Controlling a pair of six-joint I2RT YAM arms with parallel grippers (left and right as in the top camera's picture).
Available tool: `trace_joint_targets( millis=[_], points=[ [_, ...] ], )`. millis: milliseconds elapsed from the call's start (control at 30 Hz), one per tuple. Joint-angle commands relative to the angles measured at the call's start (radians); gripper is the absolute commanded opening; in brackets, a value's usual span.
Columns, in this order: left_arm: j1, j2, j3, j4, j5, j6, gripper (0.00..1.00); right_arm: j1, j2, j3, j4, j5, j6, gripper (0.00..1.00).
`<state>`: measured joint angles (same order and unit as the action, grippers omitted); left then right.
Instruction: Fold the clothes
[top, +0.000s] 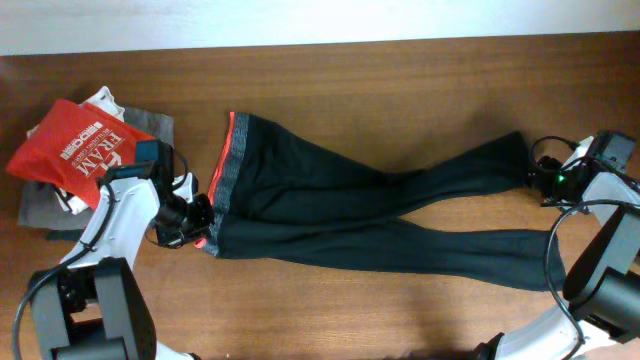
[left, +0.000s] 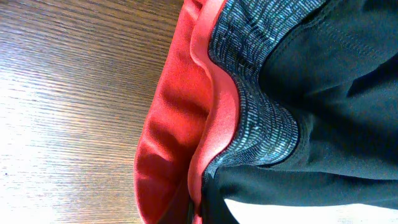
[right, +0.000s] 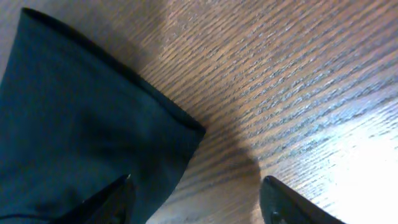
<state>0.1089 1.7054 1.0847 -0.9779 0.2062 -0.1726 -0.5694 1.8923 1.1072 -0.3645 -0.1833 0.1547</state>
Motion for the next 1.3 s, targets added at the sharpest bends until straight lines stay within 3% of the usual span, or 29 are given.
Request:
trace_joint_targets(
  millis=[0,100,167,400,467,767,967,1067,1267],
  points=[
    [0.005,-0.023,0.014,0.005,0.011,0.005,0.01,0.013,0.032,0.006,0.019,-0.014,0.0,0.67],
    [0.005,-0.023,0.014,0.004,0.011,0.005,0.01,0.038,0.051,0.006,0.051,-0.018,0.0,0.66],
    [0.005,-0.023,0.014,0.004,0.011,0.005,0.01,0.053,0.052,0.006,0.061,-0.016,0.0,0.59],
    [0.005,-0.023,0.014,0.003,0.011,0.005,0.01,0.057,0.051,0.007,0.092,0.012,0.008,0.1],
    [0.005,-0.023,0.014,-0.001,0.011,0.005,0.01,0.035,0.043,0.026,0.067,0.058,0.031,0.04],
    [0.005,-0.023,0.014,-0.003,0.011,0.005,0.01,-0.084,0.016,0.271,-0.067,0.064,0.045,0.05],
    [0.005,-0.023,0.014,0.002,0.011,0.005,0.01,-0.067,0.019,0.298,-0.086,0.068,0.043,0.18],
    [0.005,-0.023,0.014,0.008,0.011,0.005,0.03,-0.051,0.026,0.298,-0.132,0.068,0.04,0.36],
    [0.005,-0.023,0.014,0.023,0.011,0.005,0.04,-0.039,0.025,0.298,-0.282,0.046,0.037,0.39]
  ],
)
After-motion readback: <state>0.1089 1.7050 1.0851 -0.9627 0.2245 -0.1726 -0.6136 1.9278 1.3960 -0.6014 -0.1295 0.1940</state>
